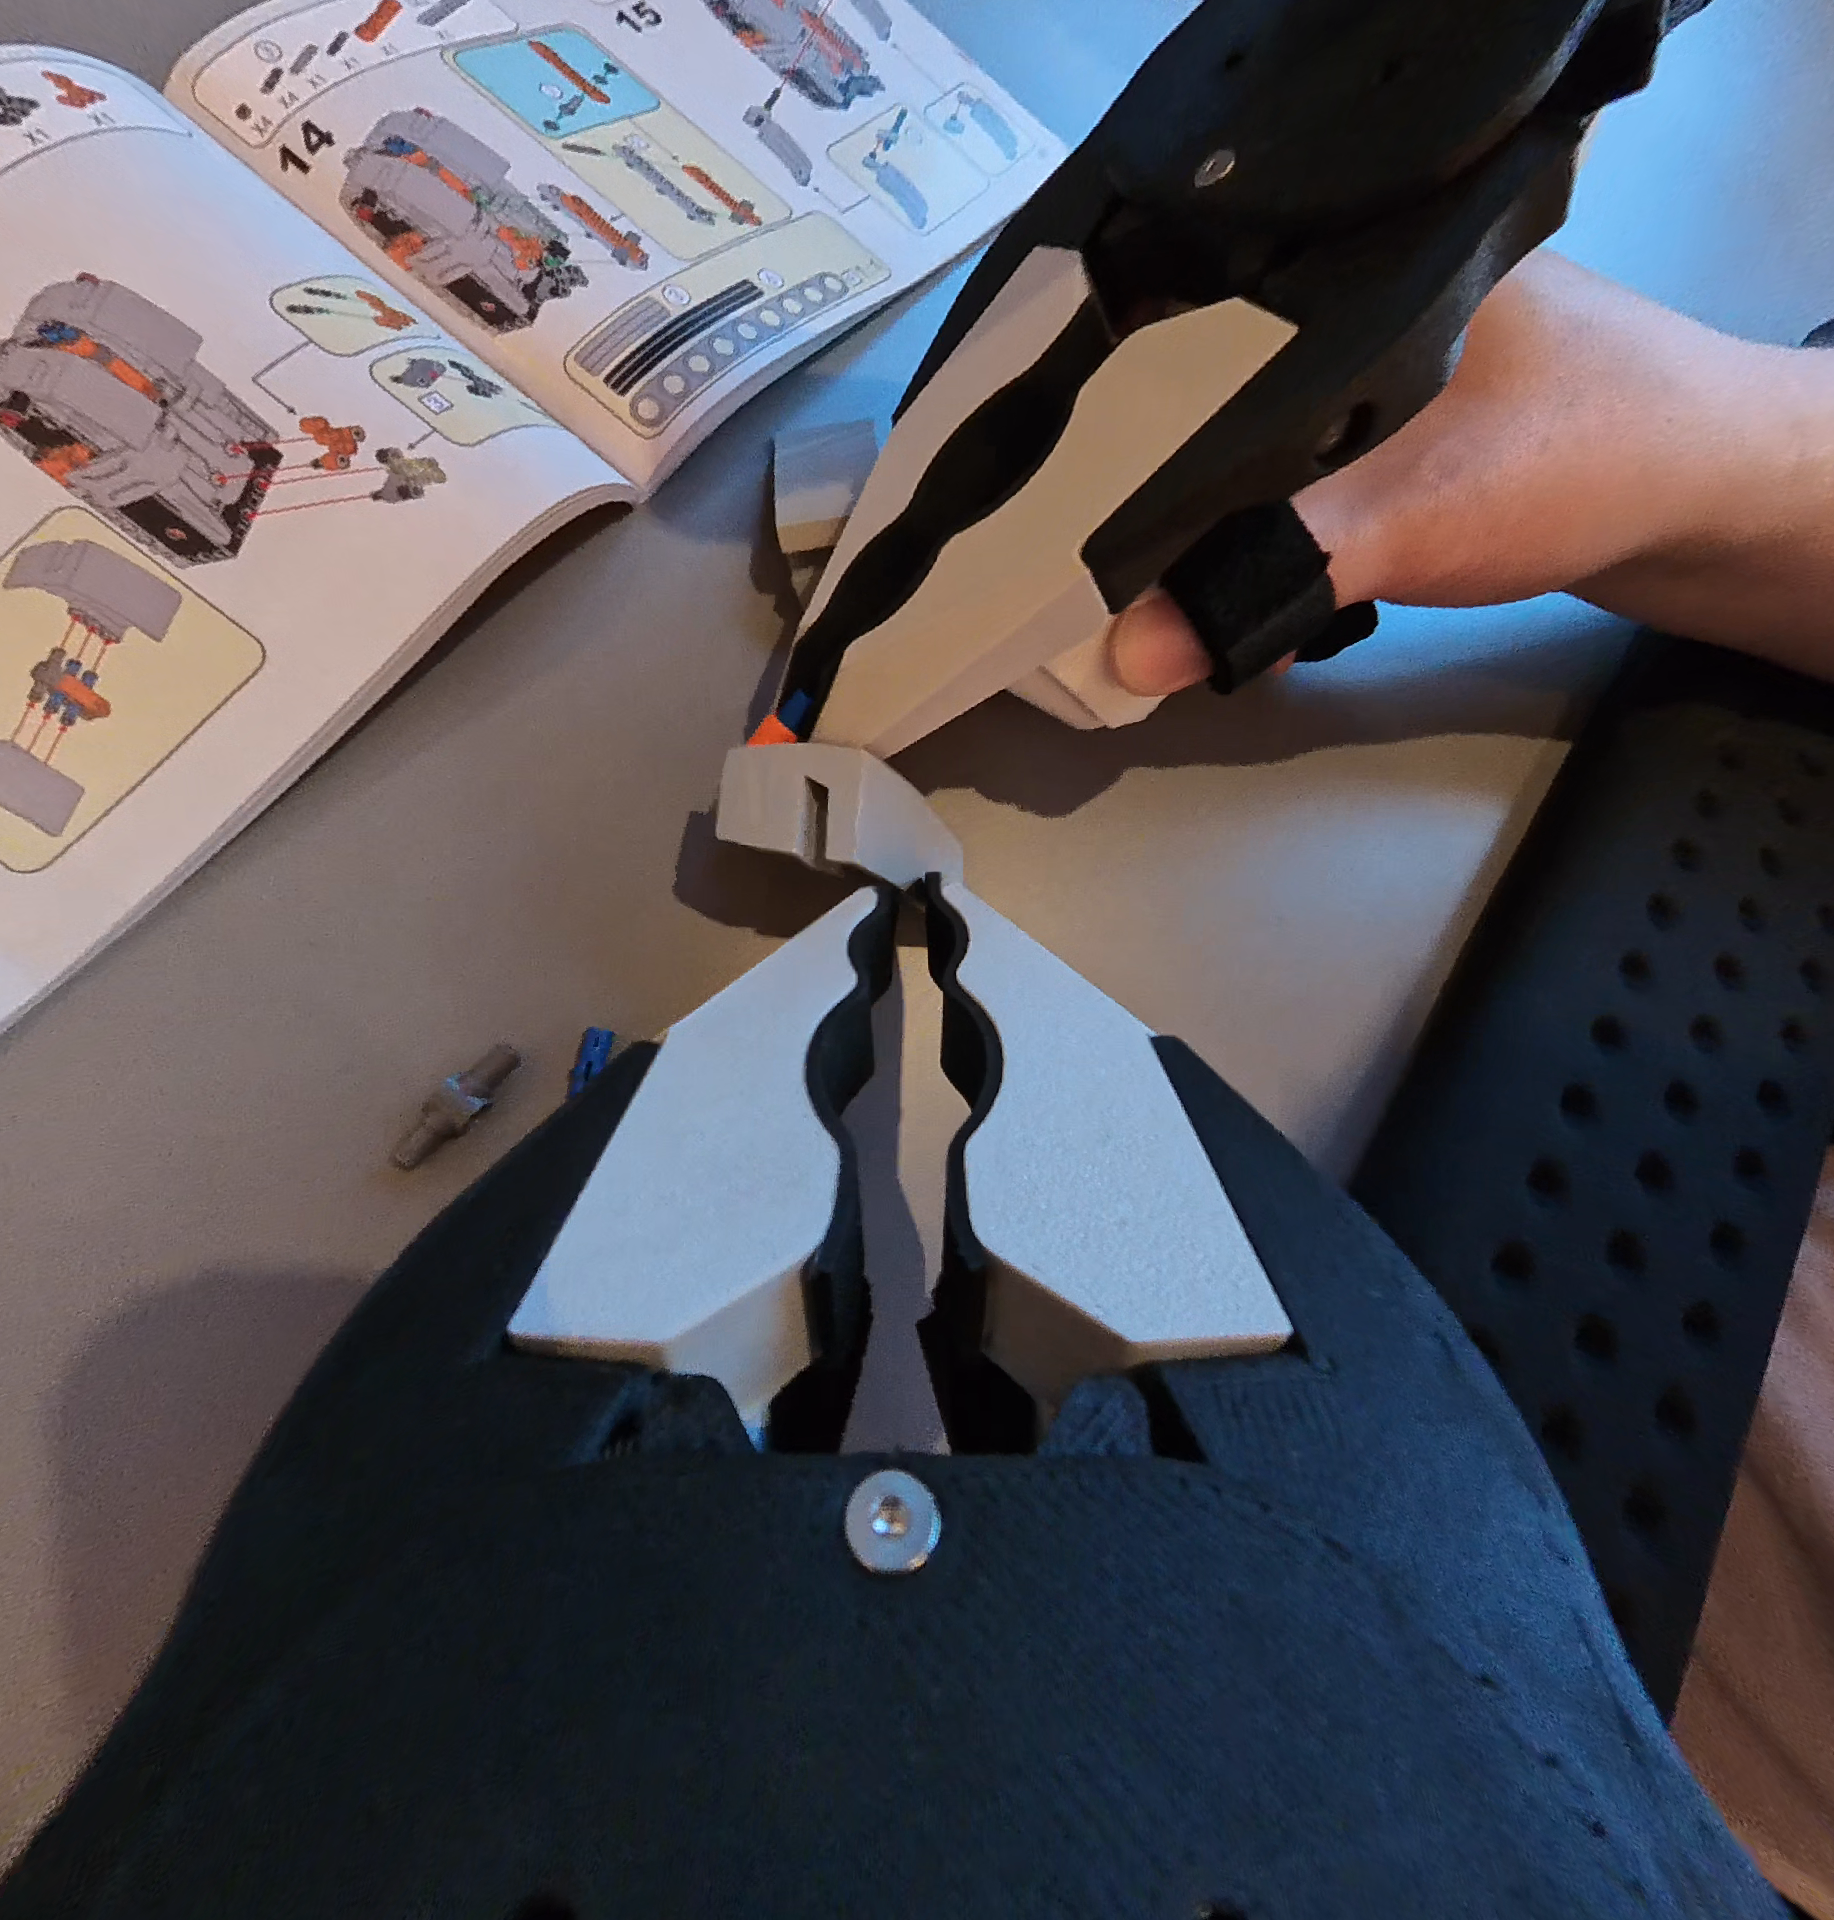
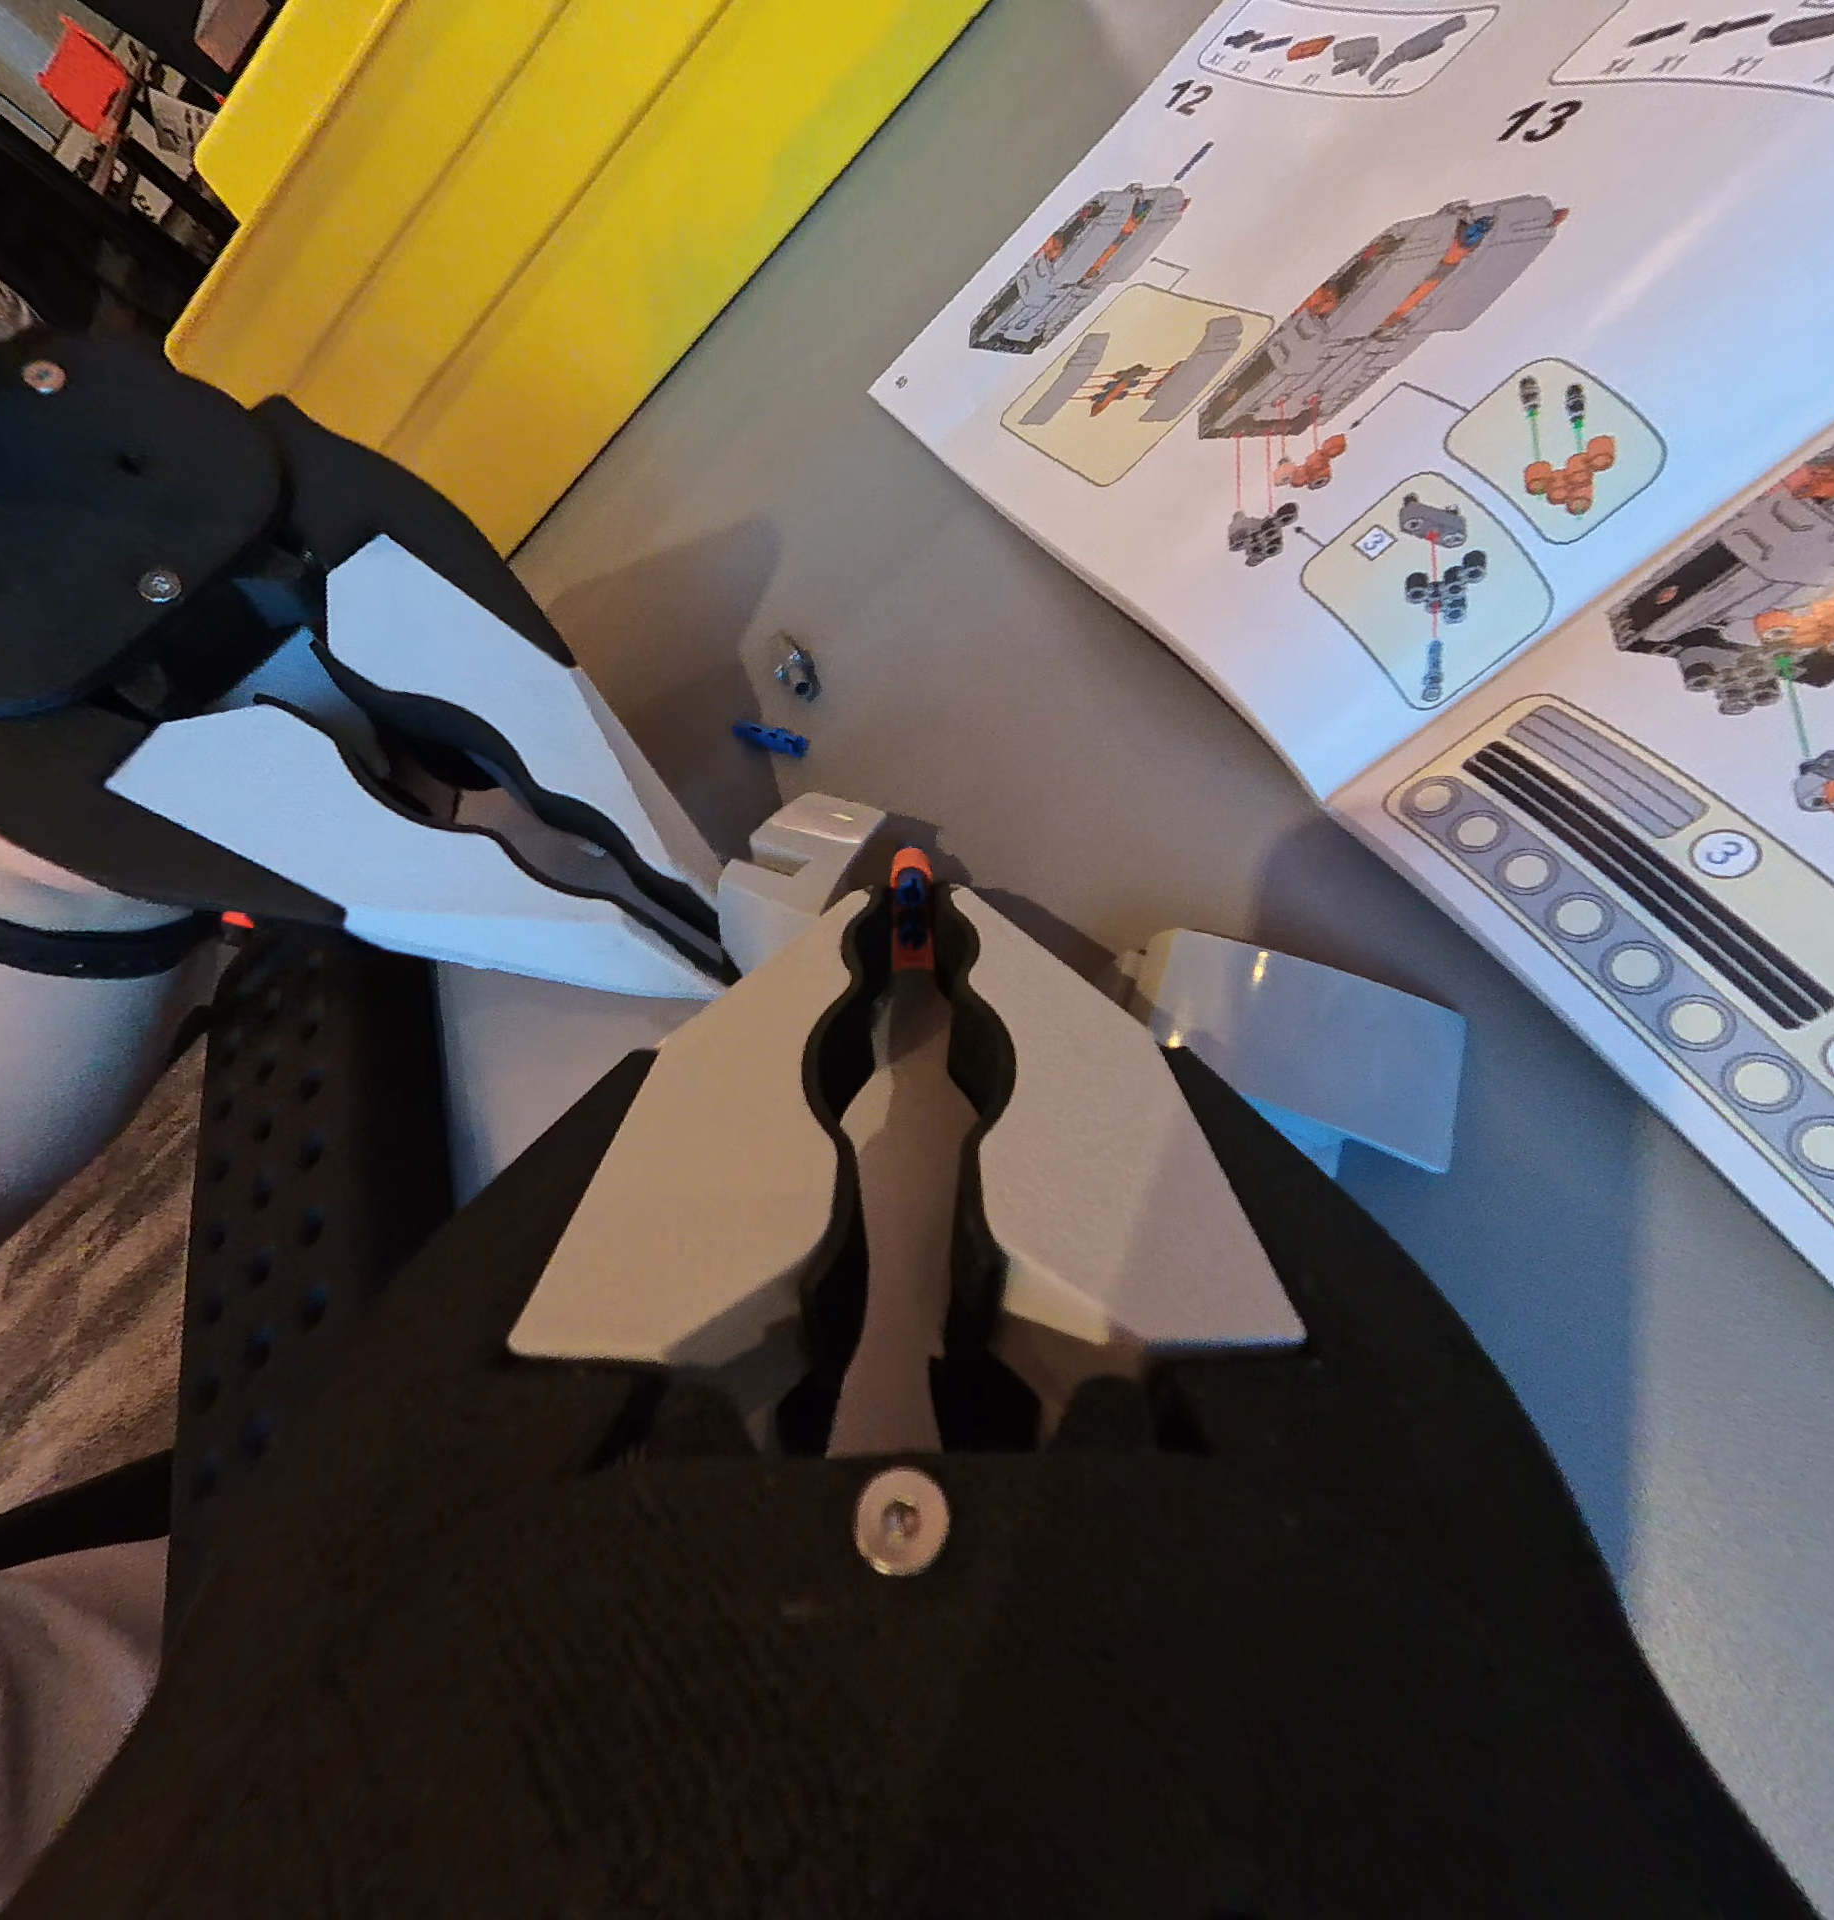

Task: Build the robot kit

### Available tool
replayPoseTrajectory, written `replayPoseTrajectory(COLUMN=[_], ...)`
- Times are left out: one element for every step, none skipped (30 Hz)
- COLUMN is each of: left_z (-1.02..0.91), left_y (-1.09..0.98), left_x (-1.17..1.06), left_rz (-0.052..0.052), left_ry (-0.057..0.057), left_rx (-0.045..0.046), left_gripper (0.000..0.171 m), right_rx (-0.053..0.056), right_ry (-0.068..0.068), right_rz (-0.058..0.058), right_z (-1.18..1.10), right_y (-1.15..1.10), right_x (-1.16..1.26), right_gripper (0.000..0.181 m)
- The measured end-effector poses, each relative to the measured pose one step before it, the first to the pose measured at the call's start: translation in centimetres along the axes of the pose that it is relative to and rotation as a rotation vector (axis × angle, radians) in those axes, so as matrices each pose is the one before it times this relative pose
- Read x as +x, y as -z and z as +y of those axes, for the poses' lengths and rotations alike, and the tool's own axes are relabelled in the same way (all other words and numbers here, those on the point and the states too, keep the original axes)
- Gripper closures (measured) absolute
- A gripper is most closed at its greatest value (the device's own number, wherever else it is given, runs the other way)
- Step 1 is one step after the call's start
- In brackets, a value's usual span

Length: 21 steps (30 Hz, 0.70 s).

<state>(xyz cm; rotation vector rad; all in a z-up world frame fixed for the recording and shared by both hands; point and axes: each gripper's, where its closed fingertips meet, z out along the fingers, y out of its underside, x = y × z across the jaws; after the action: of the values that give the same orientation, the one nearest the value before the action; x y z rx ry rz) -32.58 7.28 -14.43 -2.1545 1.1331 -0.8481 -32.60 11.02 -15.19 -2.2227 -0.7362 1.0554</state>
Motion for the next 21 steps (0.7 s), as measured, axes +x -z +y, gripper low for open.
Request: replayPoseTrajectory(left_z=[-0.232, -0.169, -0.112, -0.092, -0.112, -0.153, -0.219, -0.328, -0.337, -0.195, 0.009, 0.15, 0.129, 0.116, 0.087, 0.04, 0.012, 0.084, 0.189, 0.17, -0.062], left_y=[-0.014, -0.037, -0.057, -0.066, -0.068, -0.047, -0.019, 0.031, 0.041, 0.006, -0.051, -0.048, -0.01, 0.092, 0.167, 0.231, 0.264, 0.3, 0.362, 0.531, 0.787], left_x=[0.228, 0.195, 0.091, -0.005, 0.02, 0.025, -0.018, -0.099, -0.176, -0.105, 0.11, 0.099, -0.233, -0.292, -0.173, -0.078, -0.056, -0.058, -0.132, -0.337, -0.546], left_rz=[0.0141, 0.0145, 0.0086, 0.0024, 0.0029, 0.0031, 0.0002, -0.004, -0.0076, -0.0019, 0.0121, 0.0095, -0.0134, -0.0193, -0.0099, -0.002, 0.0008, -0.0021, -0.0128, -0.0362, -0.0605], left_ry=[0.0148, 0.0159, 0.0147, 0.013, 0.0104, 0.0107, 0.0133, 0.0169, 0.0181, 0.0136, 0.0073, 0.0044, 0.0041, 0.0001, 0.0007, 0.0068, 0.013, 0.0153, 0.0139, 0.0124, 0.0085], left_rx=[0.01688, 0.01229, 0.00917, 0.00902, 0.01132, 0.01324, 0.01732, 0.02476, 0.02539, 0.01635, 0.00456, -0.0036, -0.00047, 0.00293, 0.00385, 0.00623, 0.00638, -0.00071, -0.01271, -0.0172, -0.00773], left_gripper=[0.169, 0.169, 0.169, 0.169, 0.169, 0.169, 0.169, 0.168, 0.168, 0.167, 0.168, 0.171, 0.171, 0.171, 0.171, 0.171, 0.171, 0.171, 0.171, 0.171, 0.168], right_rx=[0.0011, 0.0029, 0.0017, 0.0031, 0.0028, 0.0012, 0.0021, 0.0005, -0.0037, -0.0026, -0.0037, -0.0066, -0.0073, -0.0015, -0.0009, -0.0016, -0.0005, -0.001, -0.001, -0.0008, -0.0012], right_ry=[-0.0014, -0.0025, -0.0038, -0.0035, -0.0027, -0.0009, -0.0005, -0.0004, -0.0023, -0.0022, 0.0053, 0.0151, 0.0157, 0.0115, 0.0067, 0.0045, 0.0023, 0.0007, 0.0012, 0.0041, 0.0053], right_rz=[0.0021, 0.0, -0.0002, 0.0022, 0.0027, 0.0031, 0.0027, -0.0017, -0.0077, -0.0071, 0.0007, 0.0056, 0.0064, 0.004, 0.0029, 0.0009, 0.0002, -0.0024, -0.0022, 0.0003, 0.0032], right_z=[-0.016, -0.038, -0.008, -0.044, -0.028, -0.013, -0.025, 0.0, 0.081, 0.081, 0.107, 0.099, 0.114, 0.028, 0.02, 0.015, 0.013, 0.022, 0.019, 0.02, -0.003], right_y=[0.006, 0.031, 0.021, 0.043, 0.043, 0.029, 0.031, -0.001, -0.059, -0.105, -0.101, -0.079, -0.069, -0.031, 0.001, -0.002, -0.007, -0.012, -0.012, -0.011, 0.028], right_x=[0.055, 0.034, 0.044, 0.075, 0.069, 0.072, 0.057, -0.034, -0.173, -0.223, -0.154, -0.093, -0.068, -0.045, -0.036, -0.025, -0.023, -0.042, -0.053, -0.02, 0.027], right_gripper=[0.175, 0.175, 0.175, 0.175, 0.175, 0.175, 0.175, 0.175, 0.175, 0.175, 0.175, 0.175, 0.175, 0.175, 0.175, 0.175, 0.175, 0.175, 0.175, 0.175, 0.175])
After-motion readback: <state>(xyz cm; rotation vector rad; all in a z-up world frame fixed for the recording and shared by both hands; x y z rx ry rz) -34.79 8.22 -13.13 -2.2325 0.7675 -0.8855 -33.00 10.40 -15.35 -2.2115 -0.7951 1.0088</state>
